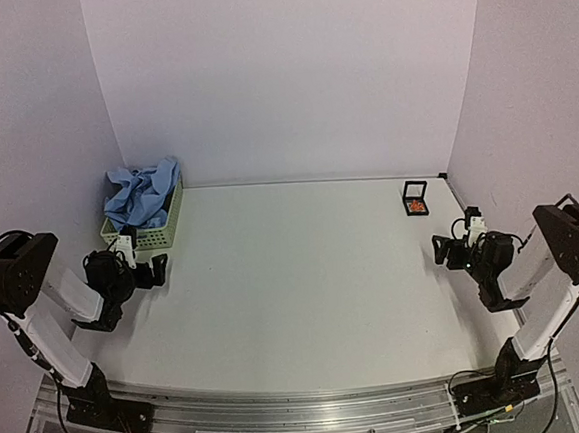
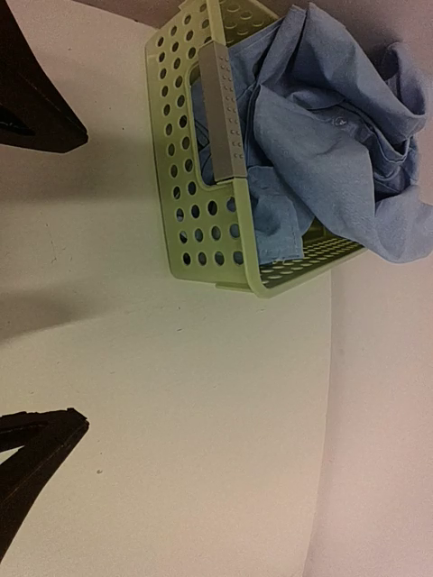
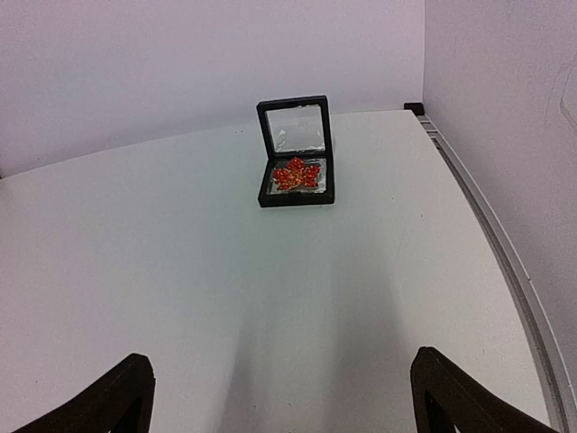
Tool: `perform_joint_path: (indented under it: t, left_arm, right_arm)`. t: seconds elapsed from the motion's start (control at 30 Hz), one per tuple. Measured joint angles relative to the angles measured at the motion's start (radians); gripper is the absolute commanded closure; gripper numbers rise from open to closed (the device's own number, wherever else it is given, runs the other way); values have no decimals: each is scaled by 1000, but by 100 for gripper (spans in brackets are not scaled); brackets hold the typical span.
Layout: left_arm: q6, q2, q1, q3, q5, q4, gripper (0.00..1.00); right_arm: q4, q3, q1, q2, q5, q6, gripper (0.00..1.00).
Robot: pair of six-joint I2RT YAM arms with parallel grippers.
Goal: Pin the brooch onto the clothing
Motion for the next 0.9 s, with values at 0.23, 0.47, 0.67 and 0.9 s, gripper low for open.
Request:
perform_joint_path:
  t: [0.23,0.47,0.67,0.9]
  left_arm:
    - [0,0,0,0,0,0,0]
    - [-29,-46,1,2,-19,-48,0]
    - [13,-248,1,-90,107,-38,0]
    - [64,-549,0,-77,252,-247,0]
  right_arm:
    - [-55,0,0,-111,23,6,2]
    - [-183,60,0,-283,17,63,2]
    - [-249,209,0,-285,-135,186,2]
    - [-380,467,16,-250,-301,312,2]
